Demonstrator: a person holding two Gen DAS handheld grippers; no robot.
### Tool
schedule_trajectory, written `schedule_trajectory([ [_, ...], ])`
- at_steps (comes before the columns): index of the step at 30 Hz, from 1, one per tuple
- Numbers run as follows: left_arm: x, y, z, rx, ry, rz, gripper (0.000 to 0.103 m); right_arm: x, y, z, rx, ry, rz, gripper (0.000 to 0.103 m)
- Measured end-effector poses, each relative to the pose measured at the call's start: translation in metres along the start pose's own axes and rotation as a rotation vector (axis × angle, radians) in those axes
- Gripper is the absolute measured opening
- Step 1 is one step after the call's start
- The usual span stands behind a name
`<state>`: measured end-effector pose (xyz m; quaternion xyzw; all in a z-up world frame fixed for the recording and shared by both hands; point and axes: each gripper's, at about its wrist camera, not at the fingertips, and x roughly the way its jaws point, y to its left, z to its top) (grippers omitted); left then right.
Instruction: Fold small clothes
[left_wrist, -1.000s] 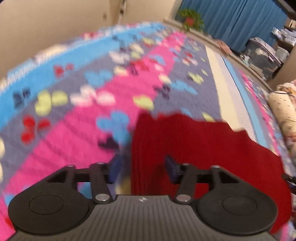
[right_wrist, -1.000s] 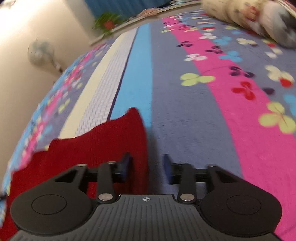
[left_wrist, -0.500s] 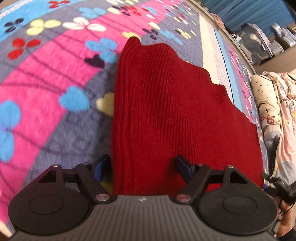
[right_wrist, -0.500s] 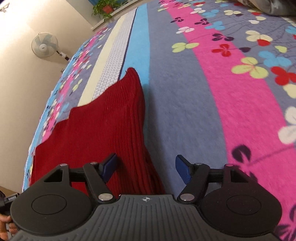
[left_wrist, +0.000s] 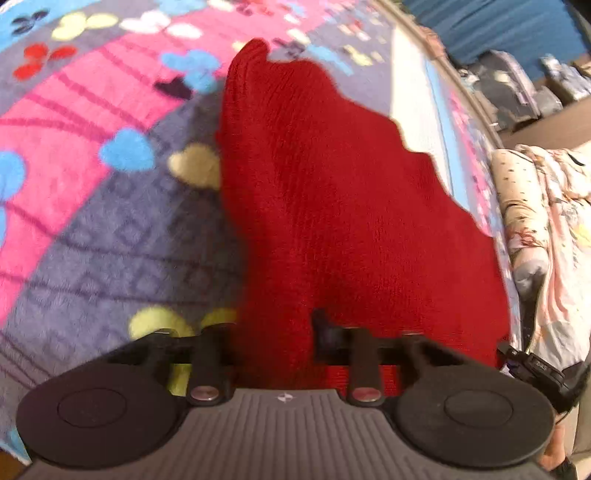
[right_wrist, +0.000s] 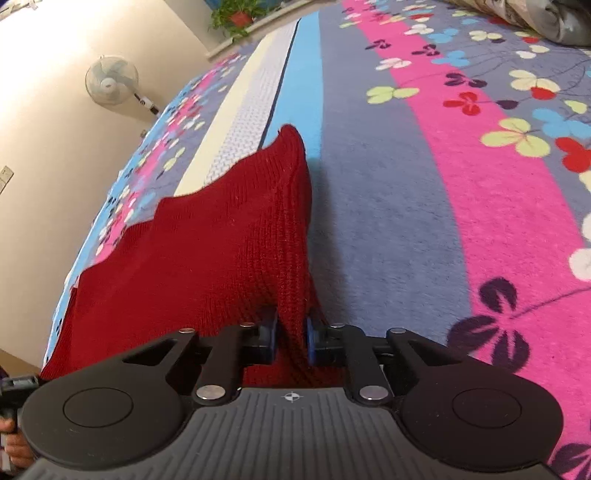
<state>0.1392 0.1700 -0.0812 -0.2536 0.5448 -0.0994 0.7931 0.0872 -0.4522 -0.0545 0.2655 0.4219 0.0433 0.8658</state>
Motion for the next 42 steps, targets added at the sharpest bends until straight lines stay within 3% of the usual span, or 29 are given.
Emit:
schedule_trajectory([
  [4,-0.033,0.003,0.002,0.032,-0.101,-0.078,0.022,-0.001,0.009,0.001,0.010,-0.035,0.006,0.012],
  [7,-0.070,0.014,-0.001,0.042,-0.201,-0.138,0.019,-0.007,0.022,0.004,0.004,-0.082,0.085,0.011],
  [10,-0.096,0.021,-0.012,0.064,-0.260,-0.099,0.019,-0.010,0.042,0.005,-0.045,-0.107,0.182,0.011],
  [12,-0.108,0.033,-0.018,0.036,-0.273,-0.086,0.019,-0.009,0.047,0.005,-0.041,-0.087,0.201,0.011],
  [15,-0.103,0.037,-0.026,0.028,-0.221,-0.078,0.025,-0.010,0.043,0.002,-0.009,-0.025,0.150,0.011],
  [18,-0.093,0.031,-0.029,0.078,-0.176,0.001,0.028,-0.016,0.020,-0.001,0.071,0.030,0.085,0.011],
  [20,-0.098,0.039,-0.033,0.071,-0.197,0.032,0.039,-0.017,0.012,-0.007,0.107,0.058,0.085,0.011],
  [22,-0.104,0.044,-0.040,0.045,-0.228,0.039,0.059,-0.016,0.012,-0.015,0.075,0.074,0.061,0.011],
  [24,-0.108,0.043,-0.049,0.023,-0.255,0.047,0.067,-0.012,0.012,-0.021,0.046,0.090,0.034,0.011],
  [31,-0.124,0.028,-0.083,0.024,-0.370,0.151,0.071,-0.016,0.023,-0.030,-0.072,0.085,-0.012,0.011],
  [35,-0.118,0.016,-0.097,0.065,-0.403,0.219,0.072,-0.018,0.033,-0.030,-0.143,0.074,-0.049,0.013],
  [37,-0.113,0.011,-0.106,0.076,-0.419,0.244,0.080,-0.022,0.038,-0.030,-0.188,0.066,-0.071,0.014],
  [39,-0.106,0.007,-0.116,0.066,-0.433,0.272,0.080,-0.026,0.044,-0.032,-0.243,0.059,-0.088,0.015],
  [42,-0.094,0.004,-0.128,0.038,-0.427,0.265,0.080,-0.036,0.047,-0.033,-0.286,0.019,-0.101,0.022],
])
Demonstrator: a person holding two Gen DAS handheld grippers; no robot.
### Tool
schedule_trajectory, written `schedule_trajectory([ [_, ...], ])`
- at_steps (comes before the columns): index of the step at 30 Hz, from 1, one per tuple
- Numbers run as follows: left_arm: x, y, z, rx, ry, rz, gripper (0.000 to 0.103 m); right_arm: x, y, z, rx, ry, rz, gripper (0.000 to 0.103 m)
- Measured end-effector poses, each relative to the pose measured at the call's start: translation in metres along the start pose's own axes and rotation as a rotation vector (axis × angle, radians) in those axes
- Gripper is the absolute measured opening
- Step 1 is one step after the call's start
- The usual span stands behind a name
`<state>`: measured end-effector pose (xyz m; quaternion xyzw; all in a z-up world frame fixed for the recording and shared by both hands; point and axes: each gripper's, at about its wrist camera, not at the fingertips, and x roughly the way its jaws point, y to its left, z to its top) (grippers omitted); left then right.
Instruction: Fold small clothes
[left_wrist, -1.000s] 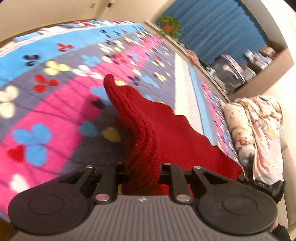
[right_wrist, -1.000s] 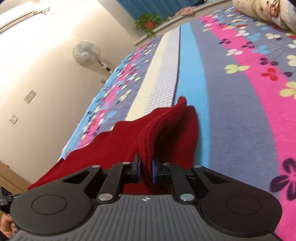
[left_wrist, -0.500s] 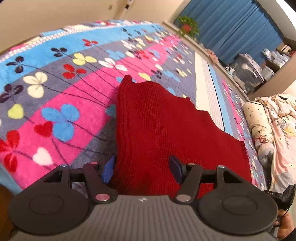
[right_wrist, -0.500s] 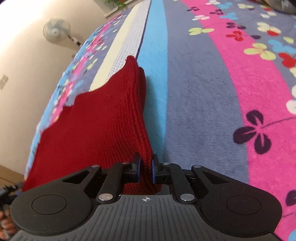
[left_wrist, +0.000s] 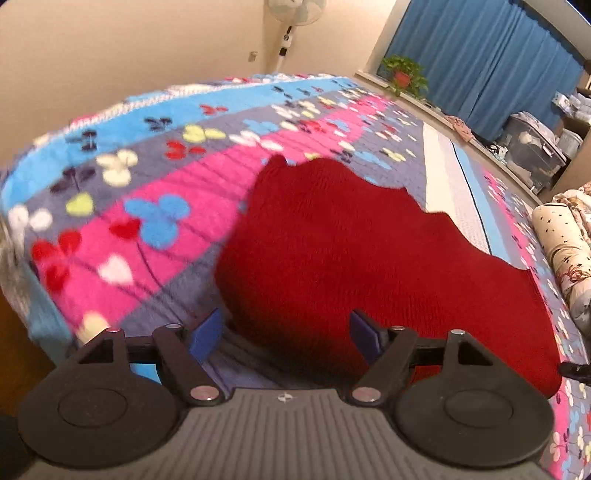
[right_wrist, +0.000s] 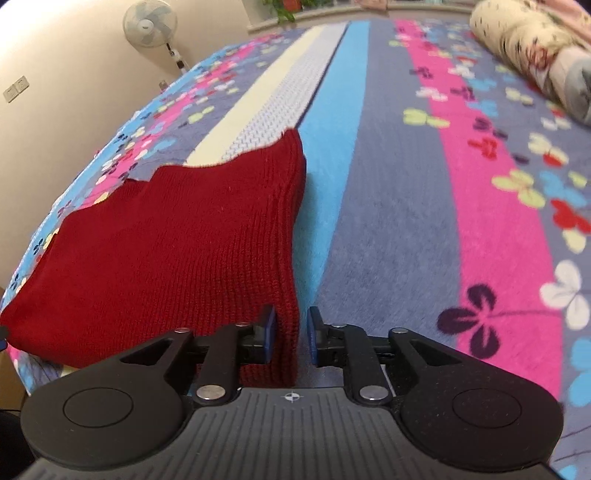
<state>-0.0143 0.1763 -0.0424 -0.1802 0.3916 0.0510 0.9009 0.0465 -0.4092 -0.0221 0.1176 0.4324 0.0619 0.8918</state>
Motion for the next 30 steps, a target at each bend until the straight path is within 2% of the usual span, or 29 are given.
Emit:
schedule_trajectory([
  [4,0.009,-0.002,-0.007,-0.058,0.033,-0.079,0.081,-0.022,-0.004,0.002,-0.010,-0.124,-0.060,0.031],
  [6,0.018,0.001,-0.007,-0.119,0.061,-0.103,0.081,-0.033,-0.008,0.002,-0.003,-0.193,-0.073,0.045],
  [8,0.028,0.005,-0.006,-0.179,0.084,-0.107,0.081,-0.042,-0.011,0.003,0.002,-0.243,-0.072,0.054],
  [13,0.054,0.005,0.000,-0.232,0.111,-0.067,0.082,-0.055,-0.012,0.000,-0.065,-0.322,-0.112,0.054],
  [17,0.066,0.005,0.005,-0.283,0.100,-0.036,0.083,-0.062,-0.008,-0.004,-0.124,-0.376,-0.119,0.038],
  [24,0.064,0.014,-0.001,-0.422,0.130,-0.055,0.084,-0.071,-0.023,-0.005,-0.097,-0.444,-0.159,0.037],
  [28,0.063,0.010,-0.003,-0.408,0.108,-0.029,0.084,-0.068,-0.027,-0.006,-0.110,-0.454,-0.204,0.038],
  [30,0.060,0.005,-0.004,-0.386,0.082,0.018,0.084,-0.065,-0.023,-0.006,-0.145,-0.453,-0.247,0.042],
])
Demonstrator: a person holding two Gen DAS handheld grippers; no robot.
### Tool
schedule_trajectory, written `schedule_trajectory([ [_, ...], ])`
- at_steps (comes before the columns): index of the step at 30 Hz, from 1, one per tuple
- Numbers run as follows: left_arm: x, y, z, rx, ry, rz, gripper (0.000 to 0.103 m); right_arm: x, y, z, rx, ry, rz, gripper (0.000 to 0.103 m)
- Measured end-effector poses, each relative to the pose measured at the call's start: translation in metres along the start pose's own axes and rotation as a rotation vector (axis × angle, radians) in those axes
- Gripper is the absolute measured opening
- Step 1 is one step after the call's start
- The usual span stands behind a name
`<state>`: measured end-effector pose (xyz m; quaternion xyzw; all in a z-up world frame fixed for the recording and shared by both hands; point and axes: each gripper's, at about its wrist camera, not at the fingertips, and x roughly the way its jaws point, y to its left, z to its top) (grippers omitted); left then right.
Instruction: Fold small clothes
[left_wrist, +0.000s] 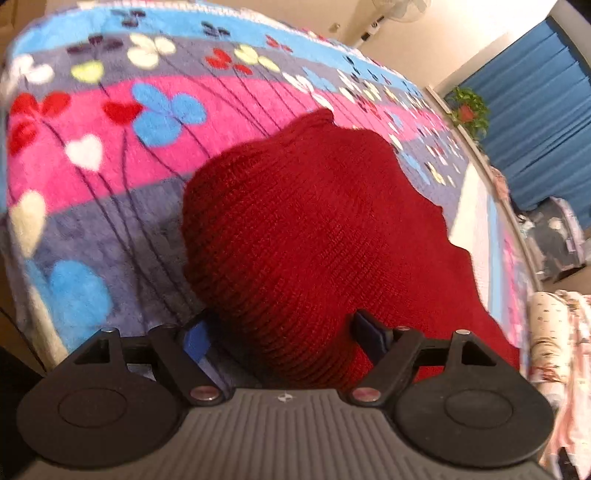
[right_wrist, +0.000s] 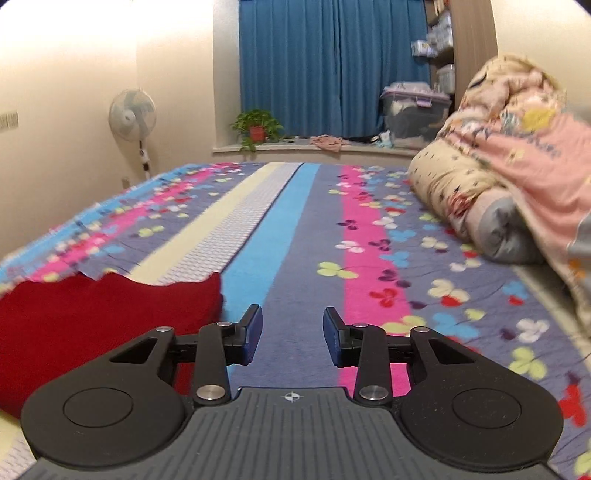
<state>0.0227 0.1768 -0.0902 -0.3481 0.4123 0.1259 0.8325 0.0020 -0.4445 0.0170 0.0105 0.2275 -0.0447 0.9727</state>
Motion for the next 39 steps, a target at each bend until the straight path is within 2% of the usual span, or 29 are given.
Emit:
schedule_trajectory([
  [3,-0.003,-0.002,-0.003,0.004,-0.049,0.052,0.084,0.005,0.002,0.000,-0.018,0.018,-0.010,0.050],
  [7,-0.011,0.000,0.006,-0.020,-0.129,0.083,0.084,0.010,-0.002,0.001,0.008,0.031,-0.039,0.051],
  [9,-0.006,0.004,0.014,-0.051,-0.109,0.059,0.084,0.012,-0.006,0.001,0.033,0.037,-0.039,0.052],
  [11,0.009,0.010,0.020,-0.111,-0.013,-0.023,0.084,0.013,-0.009,0.000,0.052,0.044,-0.040,0.054],
  [12,0.012,0.011,0.021,-0.122,-0.002,-0.028,0.085,0.014,-0.010,0.000,0.055,0.048,-0.041,0.054],
  [14,0.010,0.007,0.024,-0.088,-0.033,-0.019,0.083,0.016,-0.010,0.000,0.057,0.053,-0.041,0.055],
  [18,0.006,0.006,0.026,-0.062,-0.070,0.001,0.063,0.017,-0.008,0.000,0.049,0.052,-0.035,0.055],
  [19,0.006,0.006,0.026,-0.056,-0.071,0.003,0.051,0.017,-0.007,0.000,0.044,0.051,-0.032,0.055],
  [20,0.004,0.004,0.026,-0.039,-0.081,-0.003,0.045,0.017,-0.006,0.000,0.039,0.049,-0.030,0.055],
  [22,0.000,-0.006,0.027,0.028,-0.102,0.000,0.037,0.017,-0.004,0.001,0.030,0.045,-0.031,0.055],
  [25,-0.008,-0.035,0.026,0.194,-0.133,0.060,0.035,0.014,-0.004,0.004,0.040,0.039,-0.032,0.055],
  [27,-0.016,-0.058,0.022,0.289,-0.160,0.083,0.033,0.011,-0.007,0.008,0.062,0.033,-0.029,0.055],
  [30,-0.032,-0.113,0.006,0.502,-0.237,0.084,0.032,0.005,-0.014,0.014,0.101,0.010,-0.022,0.054],
  [33,-0.039,-0.175,-0.023,0.680,-0.273,0.019,0.031,-0.002,-0.021,0.018,0.137,-0.017,-0.018,0.054],
  [35,-0.036,-0.218,-0.055,0.814,-0.278,-0.028,0.030,-0.005,-0.024,0.020,0.155,-0.031,-0.007,0.054],
  [39,-0.005,-0.283,-0.133,1.064,-0.180,-0.118,0.029,-0.007,-0.025,0.025,0.180,-0.056,0.019,0.054],
])
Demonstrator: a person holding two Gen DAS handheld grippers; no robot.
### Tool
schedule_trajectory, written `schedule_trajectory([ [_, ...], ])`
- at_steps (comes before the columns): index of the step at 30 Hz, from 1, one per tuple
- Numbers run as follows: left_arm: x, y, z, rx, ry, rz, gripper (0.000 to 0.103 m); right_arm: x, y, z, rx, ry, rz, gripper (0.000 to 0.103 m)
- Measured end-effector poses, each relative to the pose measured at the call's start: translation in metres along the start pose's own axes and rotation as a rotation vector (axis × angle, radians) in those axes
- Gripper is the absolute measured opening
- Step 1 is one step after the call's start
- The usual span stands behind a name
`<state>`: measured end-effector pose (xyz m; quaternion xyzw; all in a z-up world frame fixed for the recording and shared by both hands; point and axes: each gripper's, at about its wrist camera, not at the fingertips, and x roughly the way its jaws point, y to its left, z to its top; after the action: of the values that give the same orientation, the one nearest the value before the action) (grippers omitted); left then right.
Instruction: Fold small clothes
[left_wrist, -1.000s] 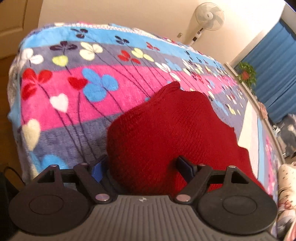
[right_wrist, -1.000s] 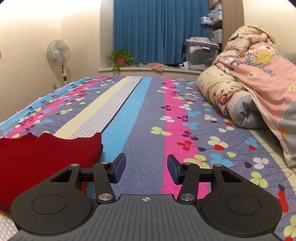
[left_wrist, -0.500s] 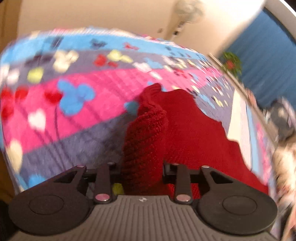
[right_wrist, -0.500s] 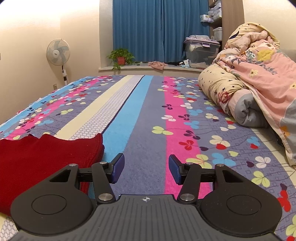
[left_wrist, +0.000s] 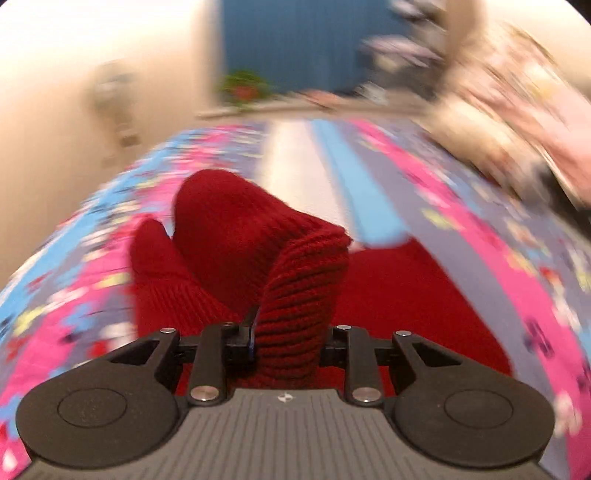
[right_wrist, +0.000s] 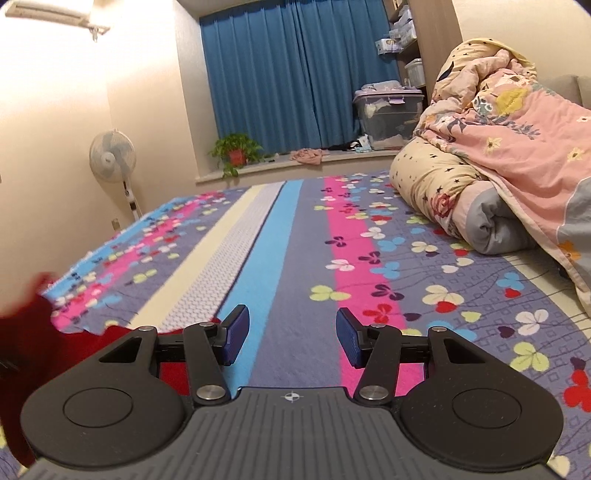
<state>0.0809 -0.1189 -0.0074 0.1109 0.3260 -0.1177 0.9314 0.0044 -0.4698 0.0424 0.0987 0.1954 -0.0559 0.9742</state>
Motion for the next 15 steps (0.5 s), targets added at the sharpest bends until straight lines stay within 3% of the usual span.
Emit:
schedule_trajectory([
  [3,0.037,-0.068,-0.020,0.173,0.100,-0.103,0.032,0.004,0.004,0.001,0.009,0.001,0.022,0.054],
  [5,0.048,-0.102,-0.038,0.351,0.080,-0.060,0.038,0.009,0.009,0.001,0.007,0.008,0.036,0.054],
  [7,0.044,-0.113,-0.044,0.472,0.043,-0.006,0.055,0.014,0.013,0.000,0.003,0.019,0.050,0.054],
  [10,0.024,-0.081,-0.030,0.354,0.056,-0.156,0.081,0.019,0.019,0.000,-0.001,0.040,0.073,0.054],
  [15,-0.029,-0.022,-0.015,0.259,0.005,-0.283,0.085,0.025,0.032,-0.001,-0.021,0.056,0.097,0.054],
])
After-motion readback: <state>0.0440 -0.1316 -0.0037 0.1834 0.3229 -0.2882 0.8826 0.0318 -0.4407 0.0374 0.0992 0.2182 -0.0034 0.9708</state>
